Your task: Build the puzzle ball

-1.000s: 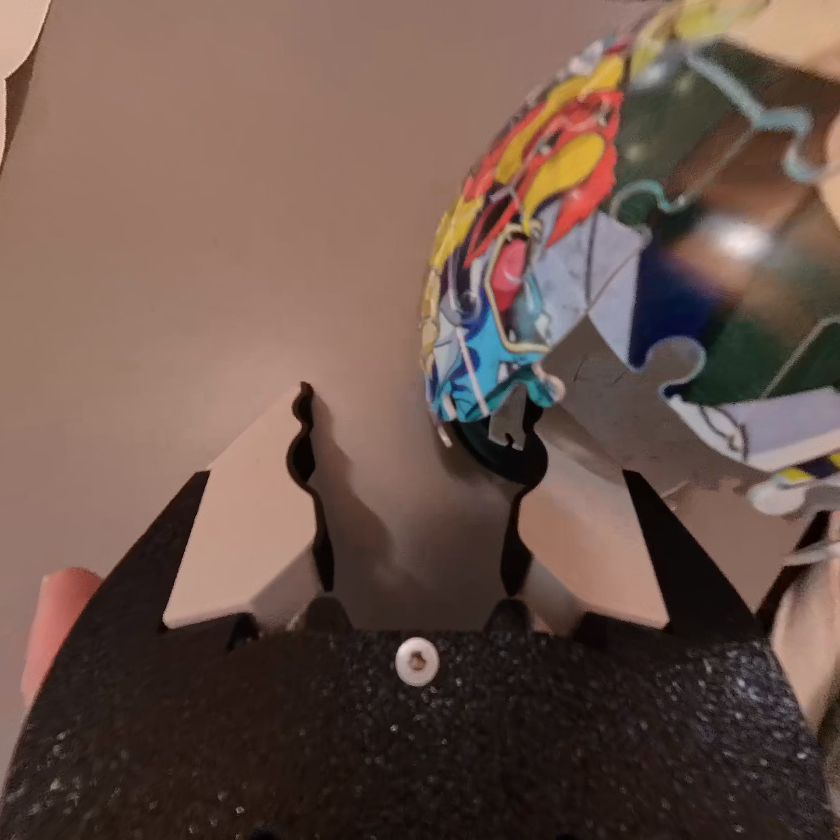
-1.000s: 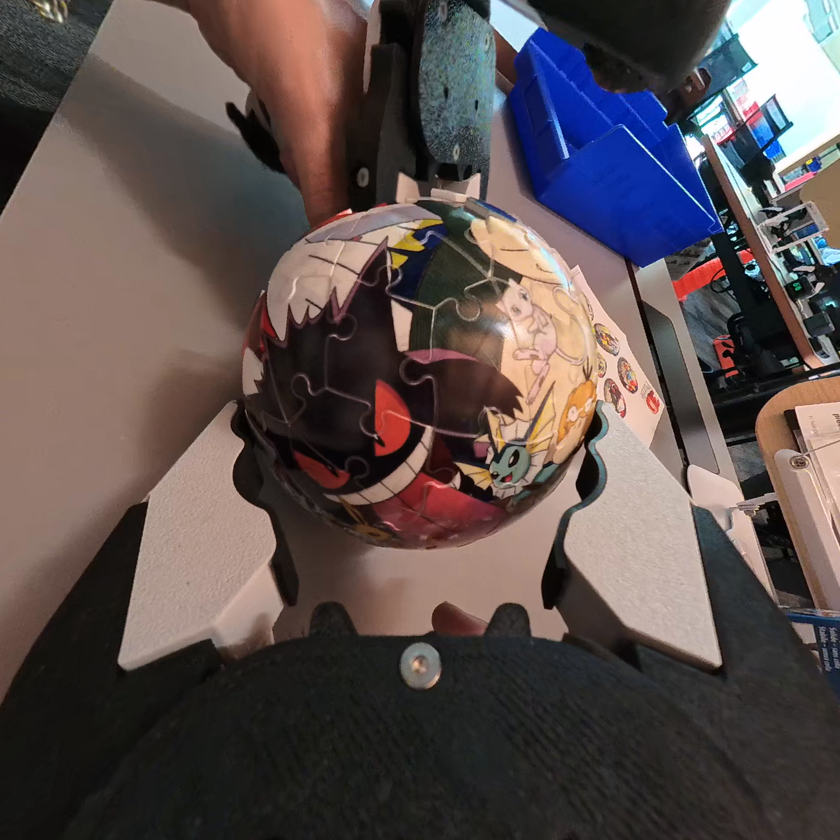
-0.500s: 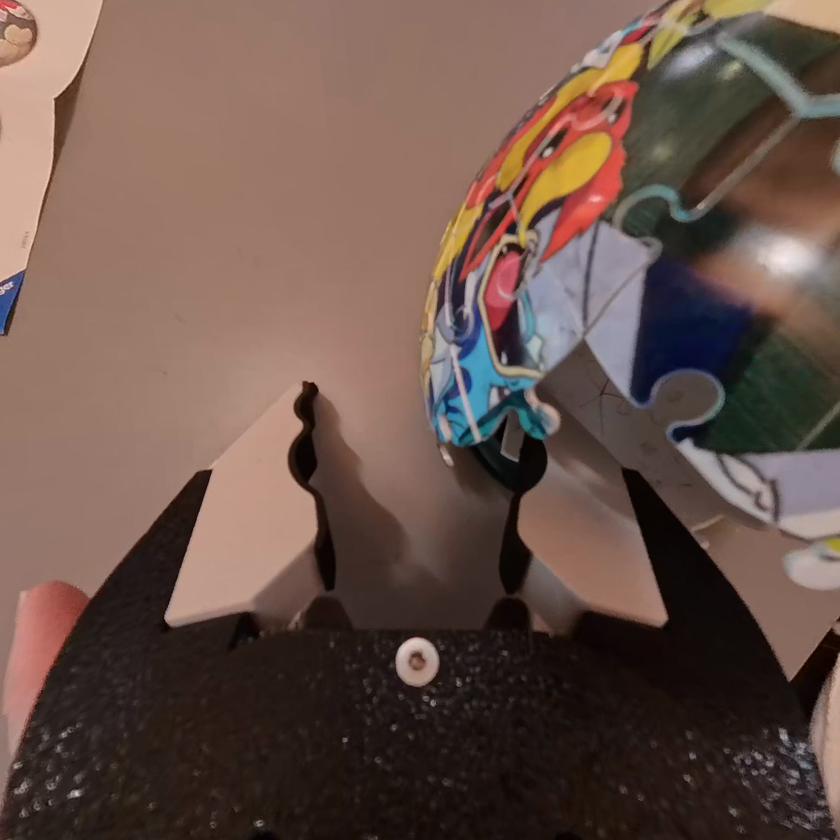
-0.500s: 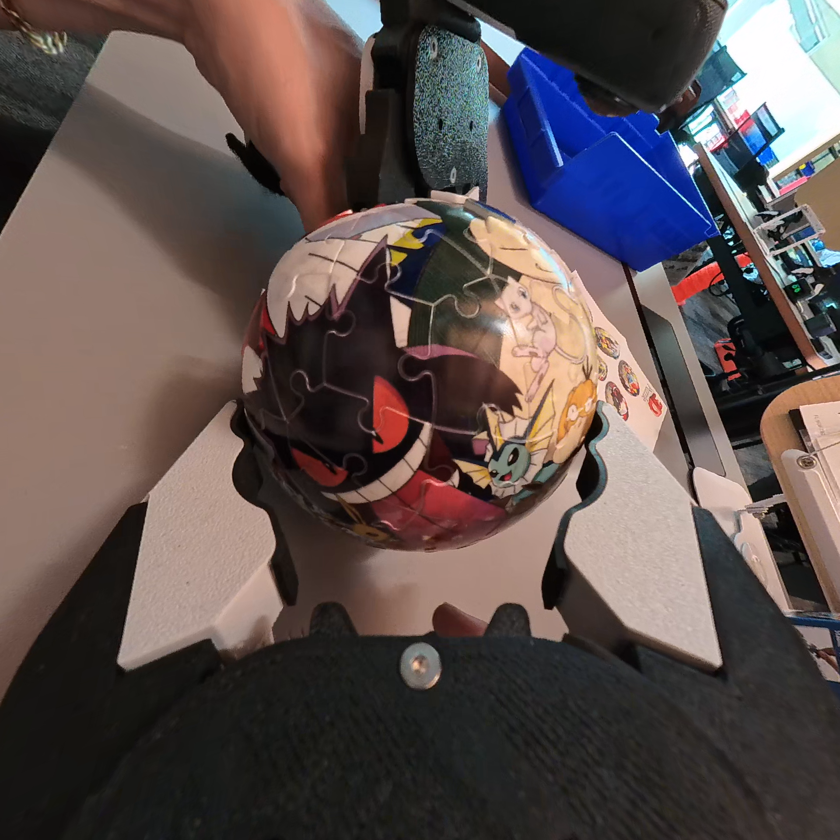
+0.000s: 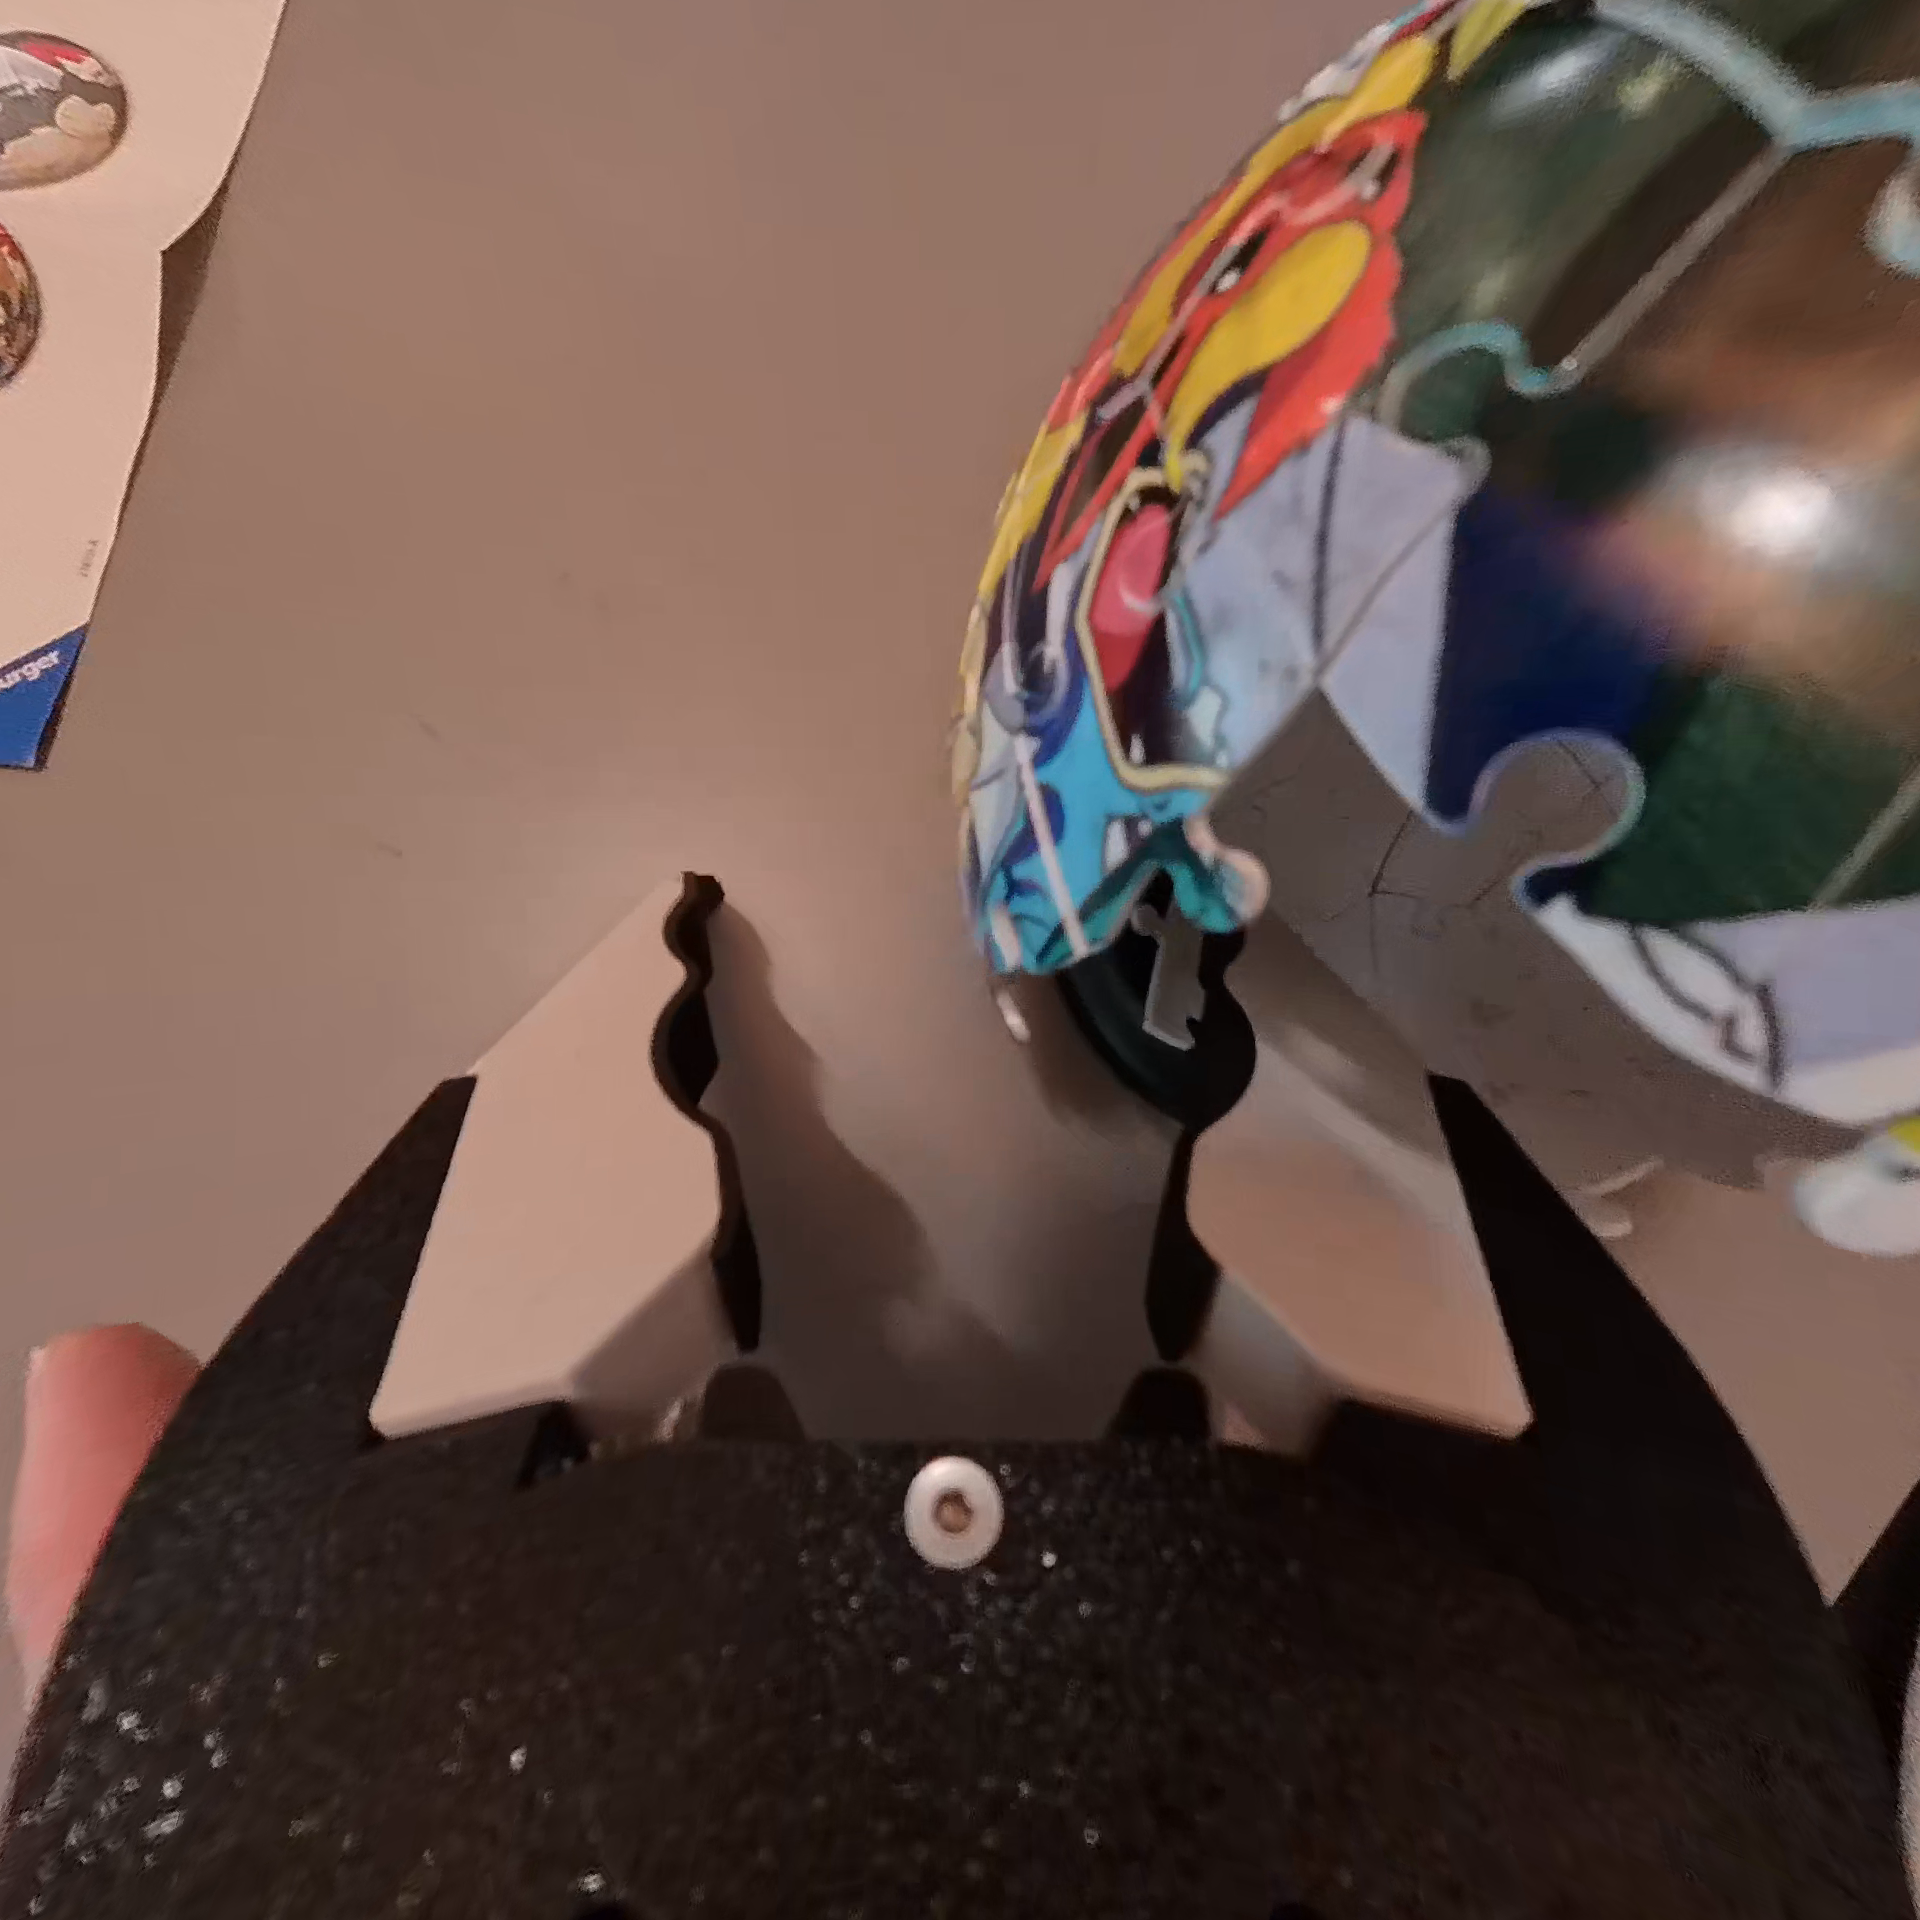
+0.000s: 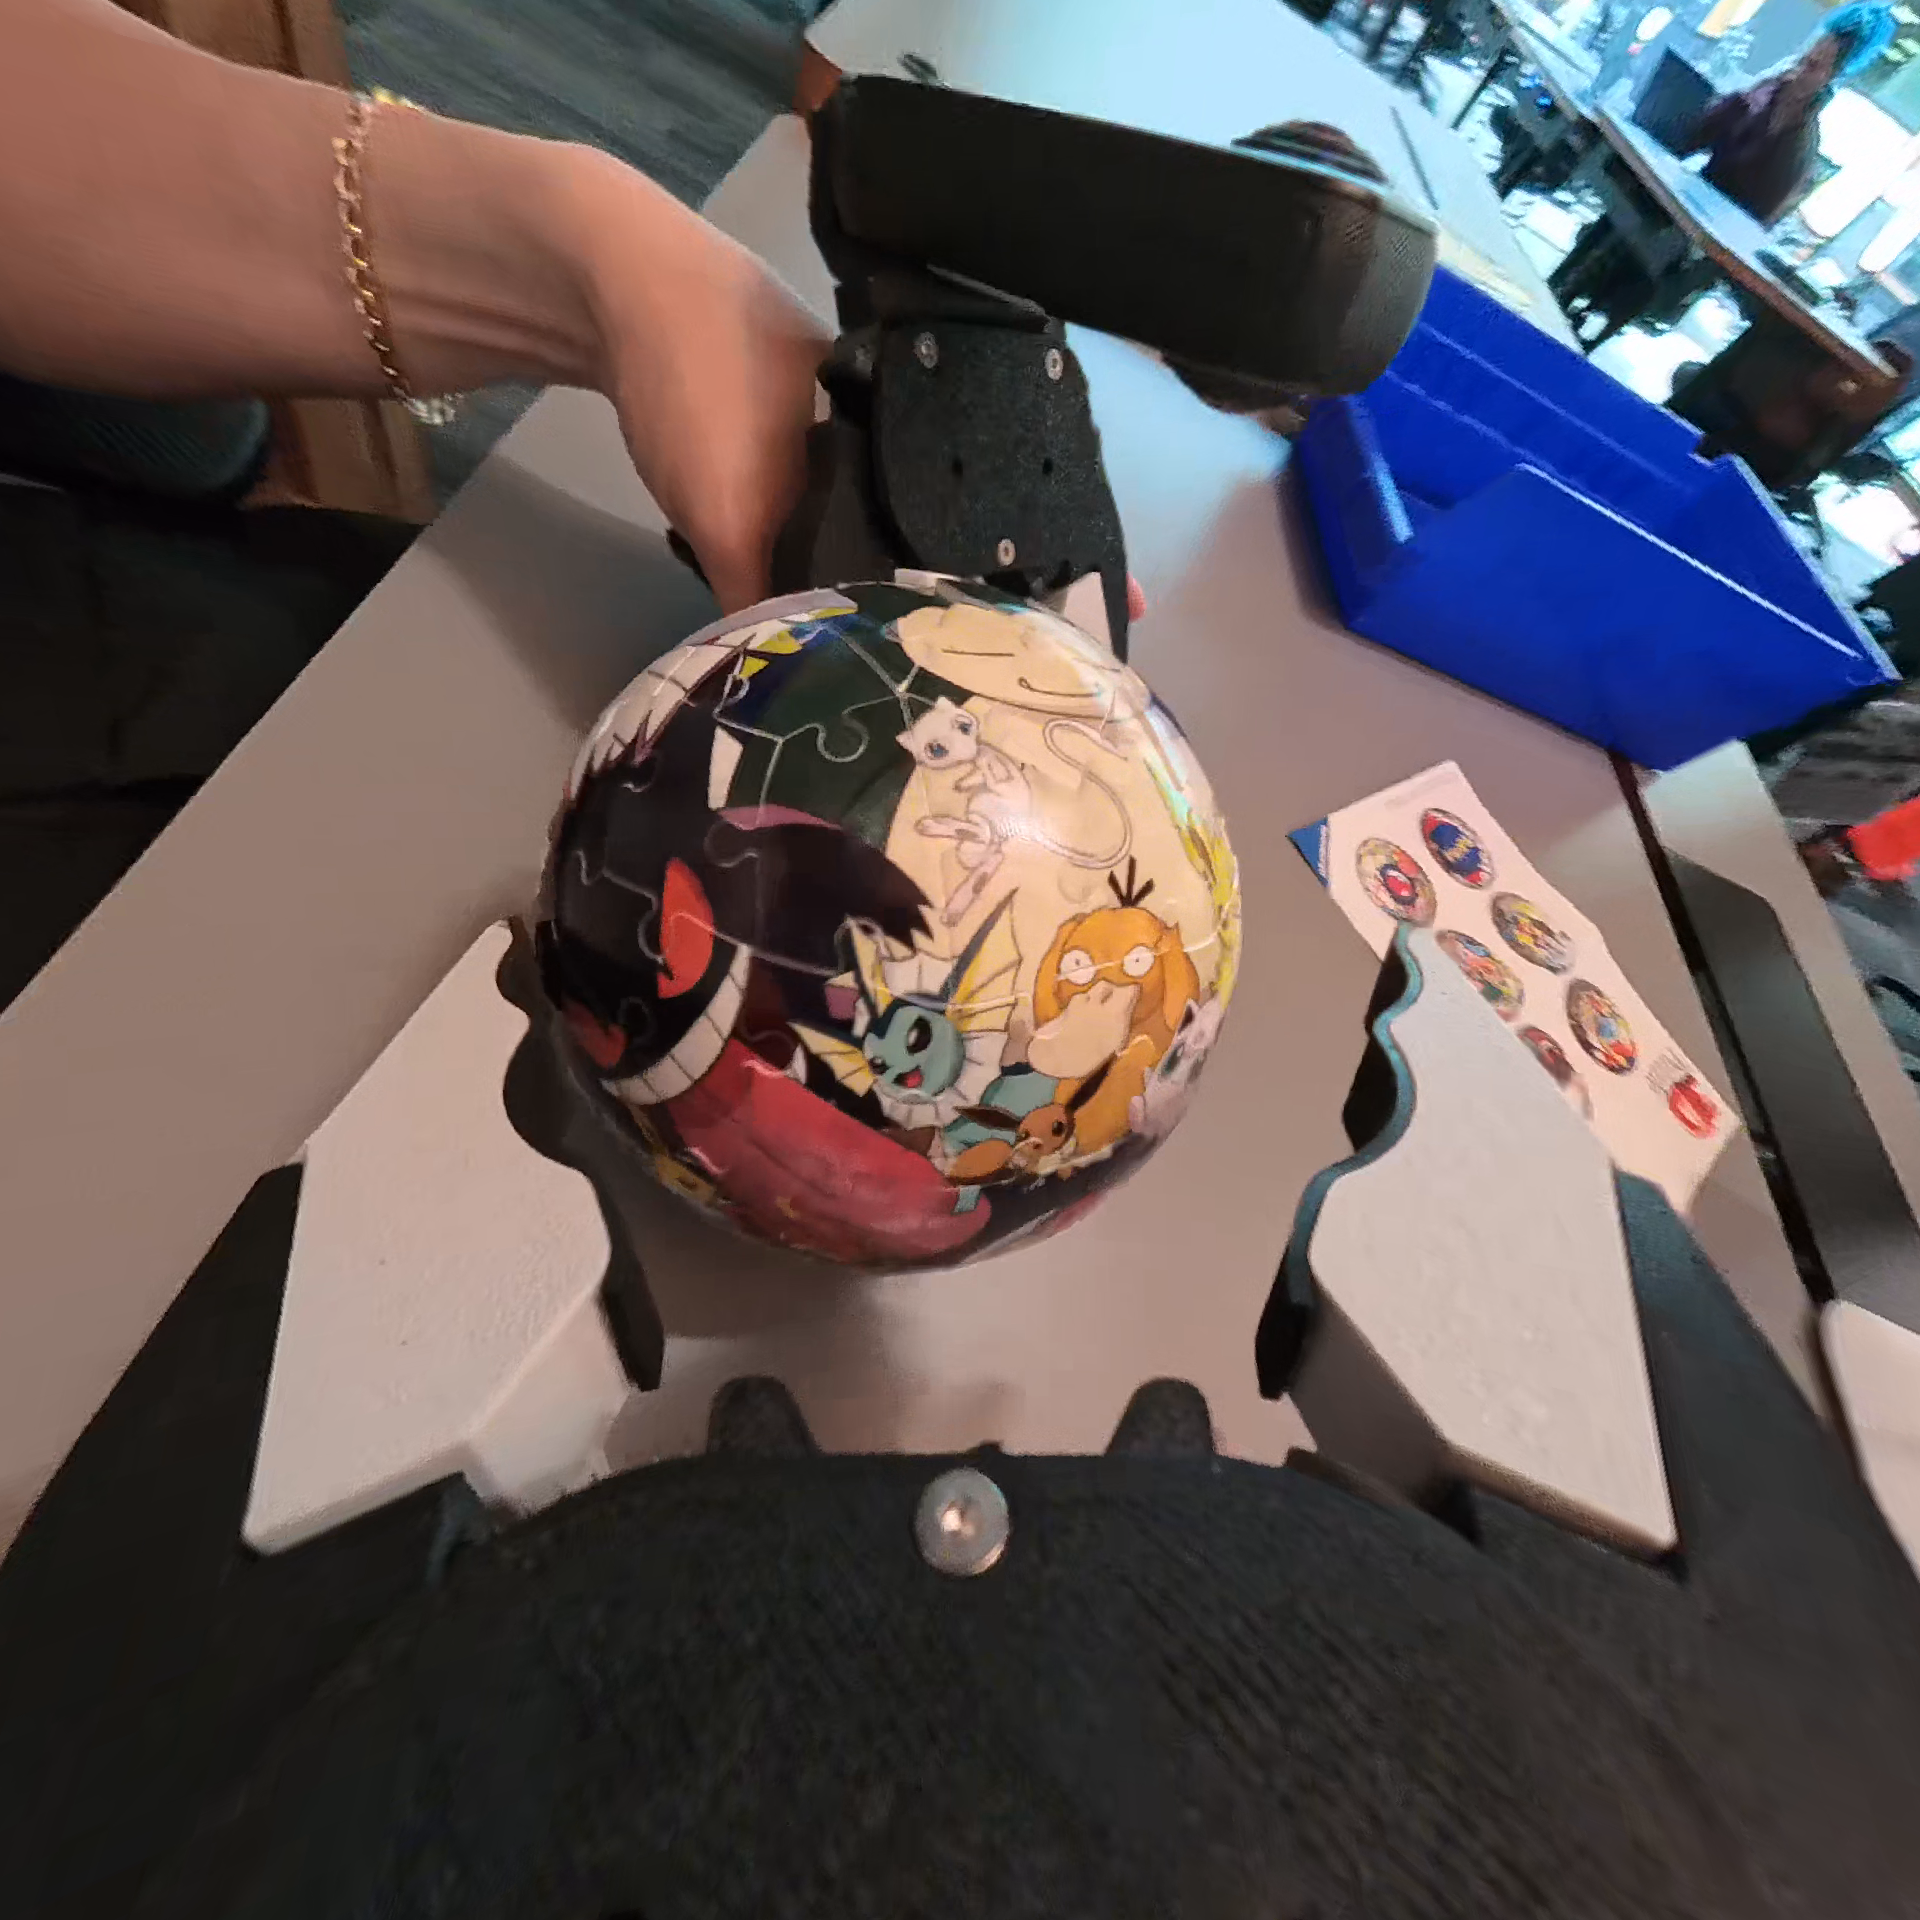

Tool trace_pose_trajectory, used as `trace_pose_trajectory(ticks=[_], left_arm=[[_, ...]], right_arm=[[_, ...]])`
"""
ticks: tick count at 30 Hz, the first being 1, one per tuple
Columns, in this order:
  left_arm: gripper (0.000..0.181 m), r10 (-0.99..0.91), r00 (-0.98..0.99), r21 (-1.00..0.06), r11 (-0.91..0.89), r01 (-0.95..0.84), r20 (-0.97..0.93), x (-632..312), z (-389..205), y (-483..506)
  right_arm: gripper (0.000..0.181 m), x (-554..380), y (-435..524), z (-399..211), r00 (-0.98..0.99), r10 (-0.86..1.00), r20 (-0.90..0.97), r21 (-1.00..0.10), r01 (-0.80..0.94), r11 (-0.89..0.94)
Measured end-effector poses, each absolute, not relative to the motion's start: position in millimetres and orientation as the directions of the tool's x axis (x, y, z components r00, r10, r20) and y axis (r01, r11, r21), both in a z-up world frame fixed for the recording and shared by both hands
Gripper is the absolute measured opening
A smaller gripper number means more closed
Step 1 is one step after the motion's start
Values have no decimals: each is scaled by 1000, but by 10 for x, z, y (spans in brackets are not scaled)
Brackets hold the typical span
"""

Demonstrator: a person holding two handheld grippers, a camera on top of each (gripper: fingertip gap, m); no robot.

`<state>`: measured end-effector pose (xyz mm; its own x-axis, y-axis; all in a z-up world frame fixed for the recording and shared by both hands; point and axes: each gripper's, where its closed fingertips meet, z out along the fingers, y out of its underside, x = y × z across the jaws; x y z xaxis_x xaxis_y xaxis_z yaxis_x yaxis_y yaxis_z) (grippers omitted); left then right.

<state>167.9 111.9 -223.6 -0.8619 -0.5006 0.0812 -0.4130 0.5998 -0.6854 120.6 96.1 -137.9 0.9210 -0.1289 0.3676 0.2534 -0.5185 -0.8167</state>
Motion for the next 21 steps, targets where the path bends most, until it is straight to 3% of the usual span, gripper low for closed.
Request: trace_pose_trajectory(ticks=[1, 8, 15, 21], left_arm=[[91, -502, -860, -687, 594, -418, 89, 1683, -2231, 1120], [89, -509, -856, -689, 588, -424, 92, 1706, -2227, 1127], [94, -513, -857, -675, 614, -408, 51, 1728, -2251, 1140], [93, -503, -862, -709, 583, -397, 68, 1763, -2238, 1140]], right_arm=[[152, 1207, 987, -1390, 934, -101, 344, -825, 249, -508], [146, 1106, 1141, -1485, 972, 46, 229, -856, 224, -465], [152, 1142, 1172, -1485, 954, -41, 297, -896, 264, -358], [153, 1245, 1144, -1583, 897, -114, 428, -854, 360, -375]])
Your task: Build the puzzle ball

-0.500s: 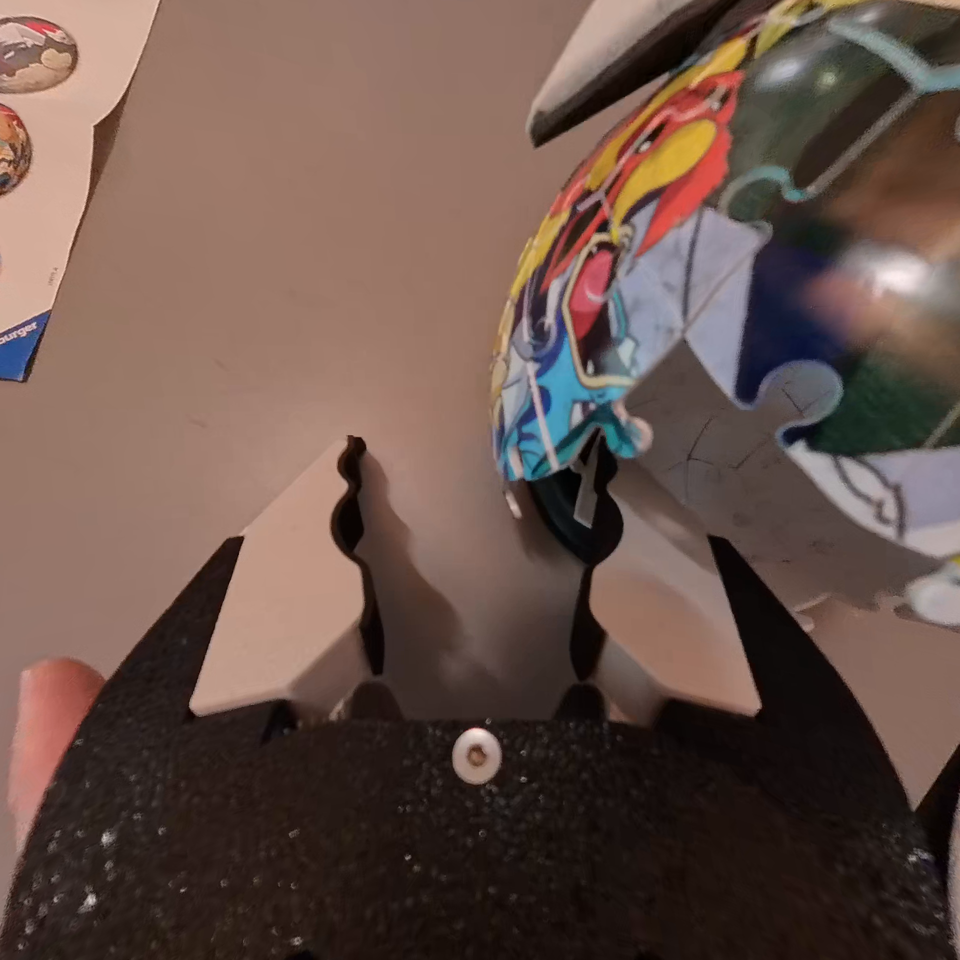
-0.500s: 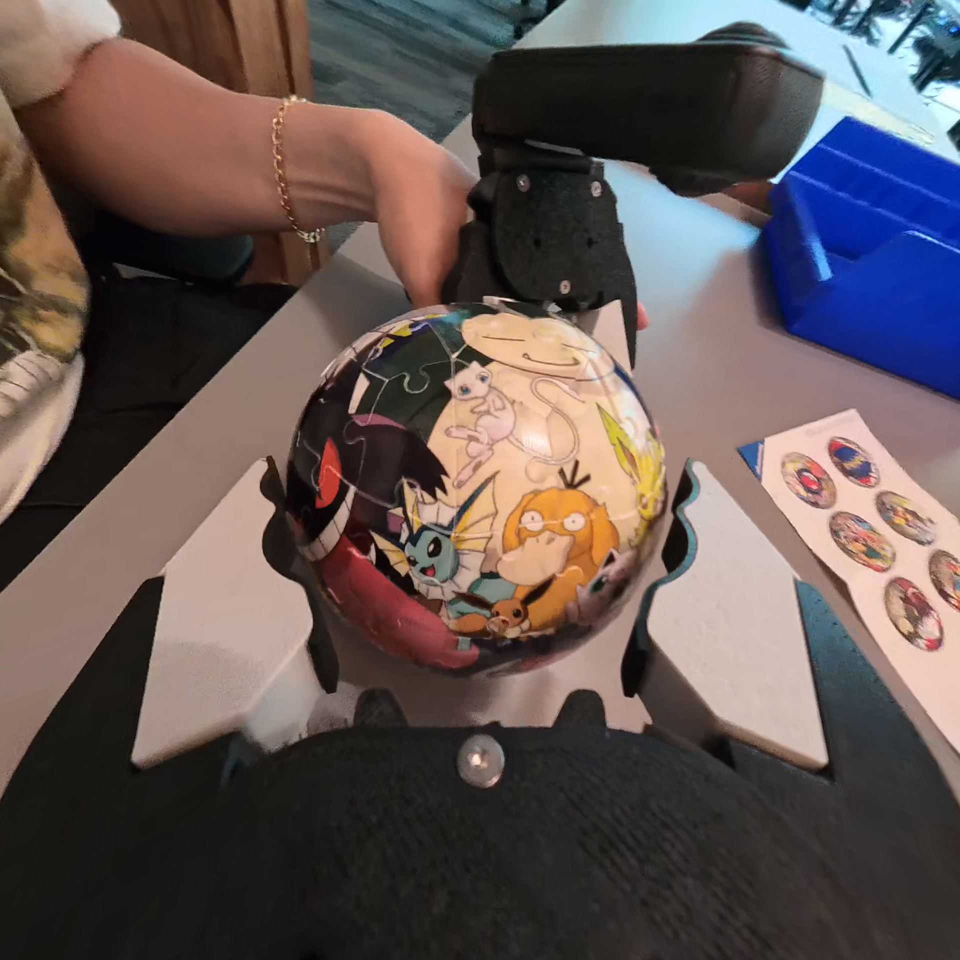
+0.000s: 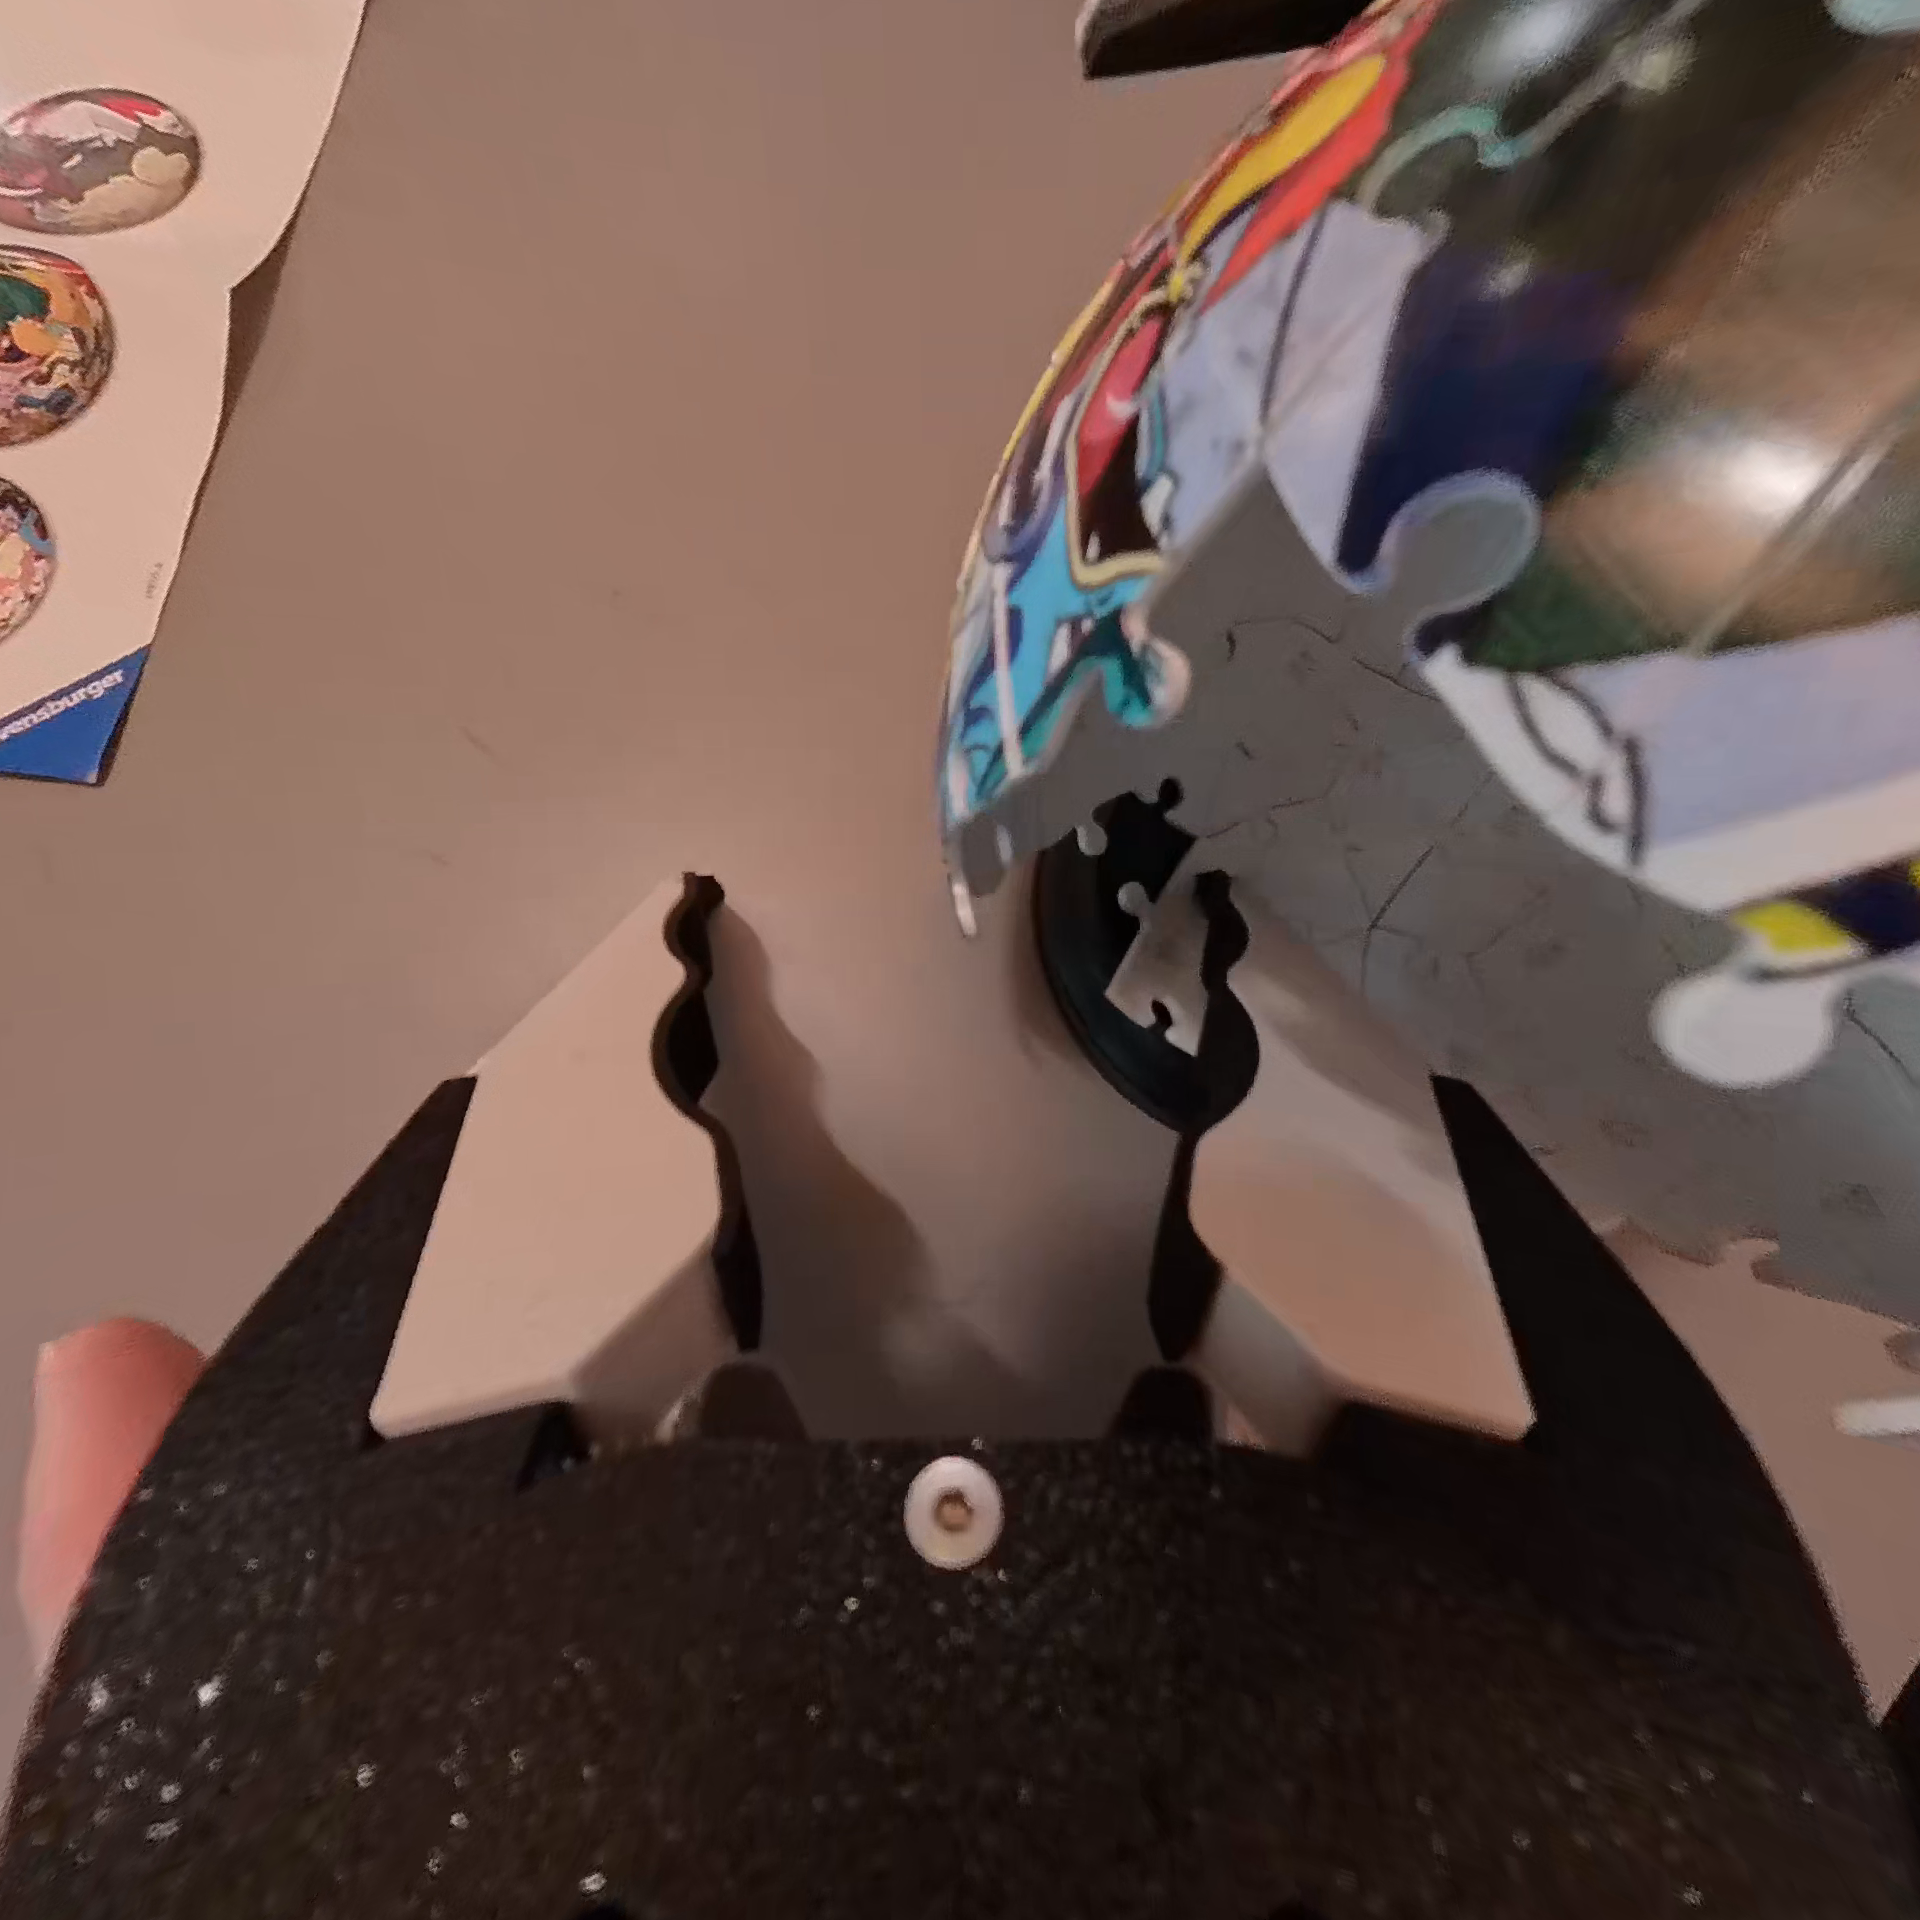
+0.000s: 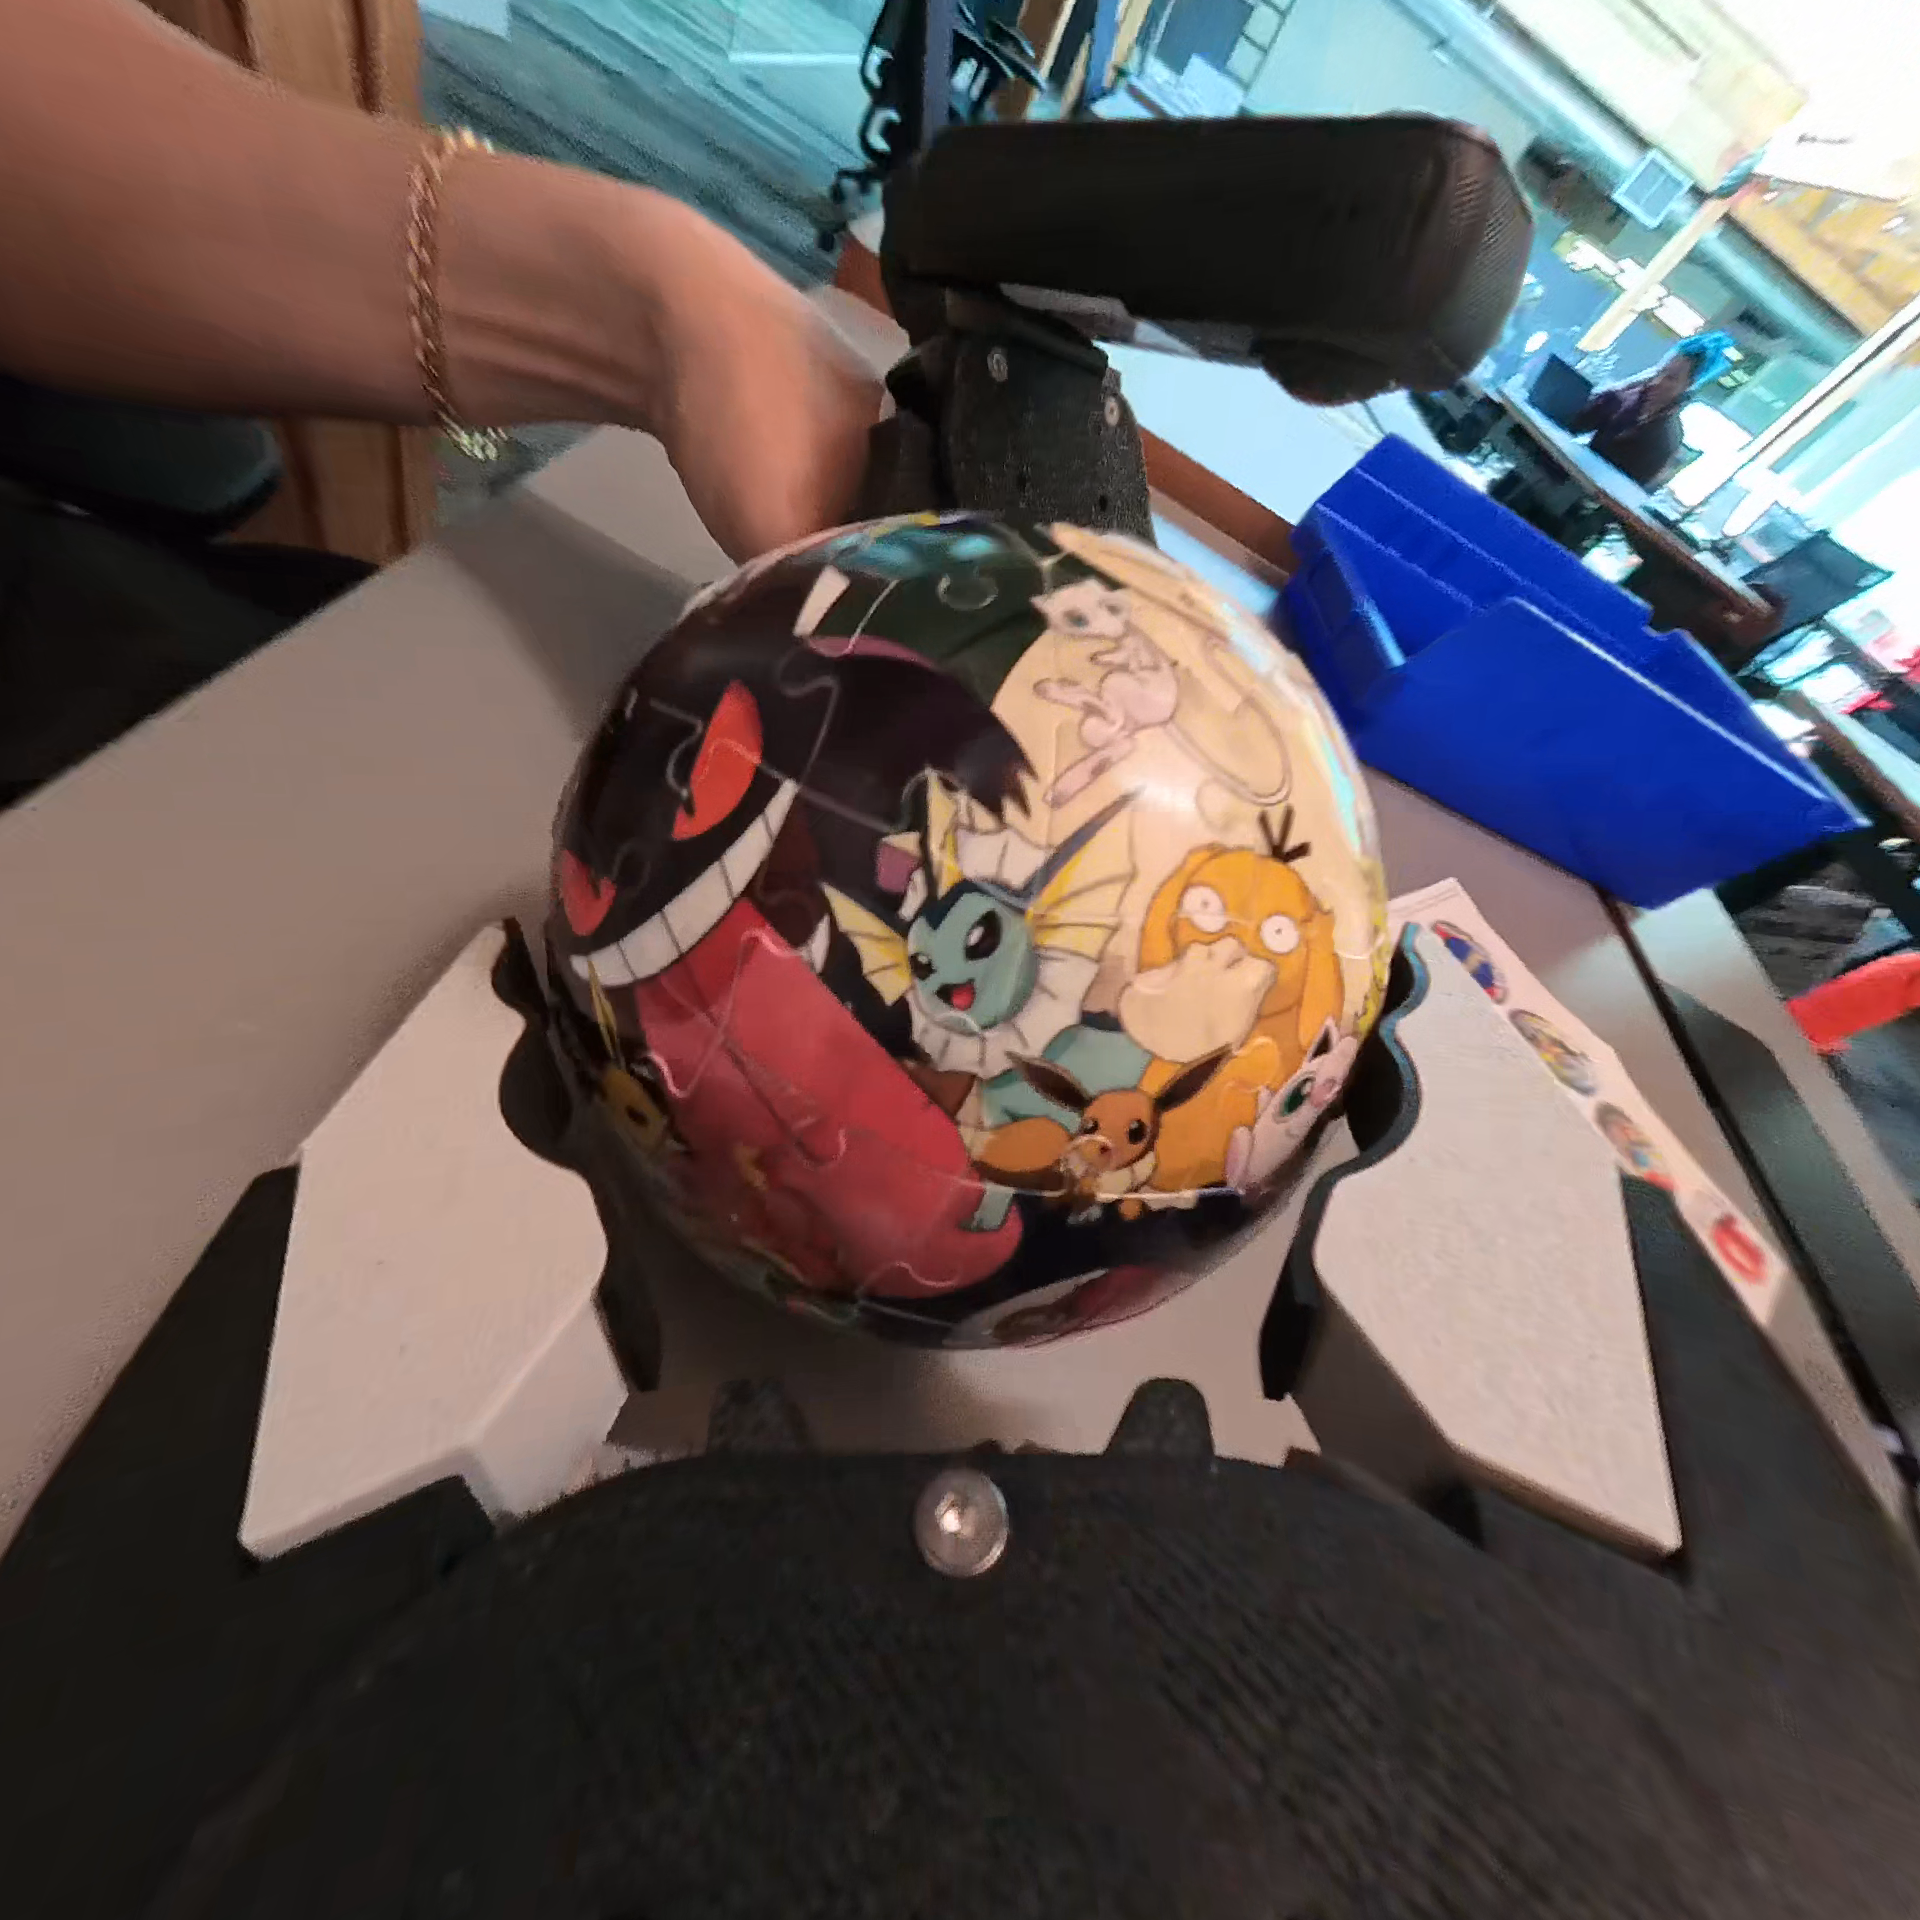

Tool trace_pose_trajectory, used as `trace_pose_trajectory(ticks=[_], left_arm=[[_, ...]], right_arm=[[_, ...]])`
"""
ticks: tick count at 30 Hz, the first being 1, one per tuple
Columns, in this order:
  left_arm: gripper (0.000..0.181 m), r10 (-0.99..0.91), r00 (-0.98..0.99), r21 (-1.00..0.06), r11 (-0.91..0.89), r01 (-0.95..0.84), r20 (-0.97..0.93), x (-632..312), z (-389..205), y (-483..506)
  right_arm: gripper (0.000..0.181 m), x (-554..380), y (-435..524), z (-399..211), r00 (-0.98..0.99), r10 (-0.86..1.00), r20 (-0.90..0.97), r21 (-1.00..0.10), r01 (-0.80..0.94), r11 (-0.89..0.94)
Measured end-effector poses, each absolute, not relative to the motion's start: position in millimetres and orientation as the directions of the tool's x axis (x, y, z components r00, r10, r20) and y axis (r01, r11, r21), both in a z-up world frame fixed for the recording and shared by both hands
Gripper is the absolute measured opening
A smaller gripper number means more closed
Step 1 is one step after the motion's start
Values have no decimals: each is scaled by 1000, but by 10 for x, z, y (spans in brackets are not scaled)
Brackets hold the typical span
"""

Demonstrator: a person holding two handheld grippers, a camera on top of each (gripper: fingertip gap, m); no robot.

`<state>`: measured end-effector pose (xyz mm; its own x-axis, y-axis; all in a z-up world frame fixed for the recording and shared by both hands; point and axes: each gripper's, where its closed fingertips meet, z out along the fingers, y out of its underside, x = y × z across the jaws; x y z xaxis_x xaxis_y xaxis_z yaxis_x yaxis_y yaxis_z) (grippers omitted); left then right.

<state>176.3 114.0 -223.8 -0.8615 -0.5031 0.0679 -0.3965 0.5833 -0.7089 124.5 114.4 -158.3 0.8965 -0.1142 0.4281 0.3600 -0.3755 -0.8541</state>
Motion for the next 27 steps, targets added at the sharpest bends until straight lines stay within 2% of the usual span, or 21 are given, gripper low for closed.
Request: trace_pose_trajectory(ticks=[10, 14, 27], left_arm=[[92, -540, -828, -696, 537, -477, 150, 1790, -2141, 1269], [92, -523, -847, -692, 574, -437, 101, 1788, -2152, 1316], [90, -439, -892, -680, 620, -391, 113, 1652, -2221, 1220]], right_arm=[[147, 1129, 1117, -1534, 875, -177, 451, -868, 384, -315], [146, 1094, 1101, -1509, 855, -200, 479, -860, 410, -304], [146, 1095, 1087, -1543, 832, -207, 515, -837, 435, -333]])
